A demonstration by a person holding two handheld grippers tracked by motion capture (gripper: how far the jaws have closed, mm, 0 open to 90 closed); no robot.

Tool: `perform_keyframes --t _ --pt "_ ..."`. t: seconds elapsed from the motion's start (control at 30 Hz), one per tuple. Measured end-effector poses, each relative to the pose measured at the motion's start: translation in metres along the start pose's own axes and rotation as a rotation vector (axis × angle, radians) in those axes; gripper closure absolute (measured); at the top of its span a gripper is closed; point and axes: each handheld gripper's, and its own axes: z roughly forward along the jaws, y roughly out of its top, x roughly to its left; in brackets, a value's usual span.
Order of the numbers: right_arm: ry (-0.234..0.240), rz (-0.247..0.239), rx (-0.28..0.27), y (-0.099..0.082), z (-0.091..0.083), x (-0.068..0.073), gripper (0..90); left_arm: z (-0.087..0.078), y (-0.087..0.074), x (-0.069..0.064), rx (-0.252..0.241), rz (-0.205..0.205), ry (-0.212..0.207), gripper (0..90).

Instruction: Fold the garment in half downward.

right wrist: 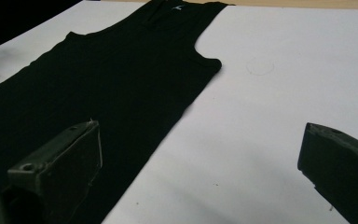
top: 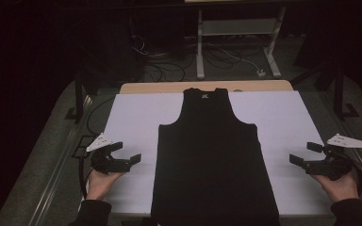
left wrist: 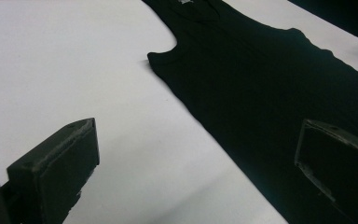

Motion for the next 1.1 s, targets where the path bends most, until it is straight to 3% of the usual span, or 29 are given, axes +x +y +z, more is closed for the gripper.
perform_keyframes --t 0.43,0.53,0.6,0.87,1.1 --pt "0.008 -0.007 -0.004 0.003 0.000 0.000 0.0 0.001 0.002 -0.003 0.004 0.012 0.000 0.0" --pt "0.006 -0.007 0.000 0.004 0.000 0.001 0.0 0.001 0.004 -0.006 -0.005 -0.016 -0.027 0.0" --pt "0.011 -0.001 0.001 0.005 0.000 0.001 0.0 0.001 0.005 -0.008 -0.002 0.008 -0.012 0.0" --pt "0.016 -0.011 0.016 0.011 0.003 0.003 0.0 0.001 0.012 -0.011 0.006 0.036 -0.018 0.0" --pt "0.024 -0.006 0.035 0.018 0.005 0.000 0.0 0.001 0.021 -0.012 0.004 0.034 -0.034 0.0"
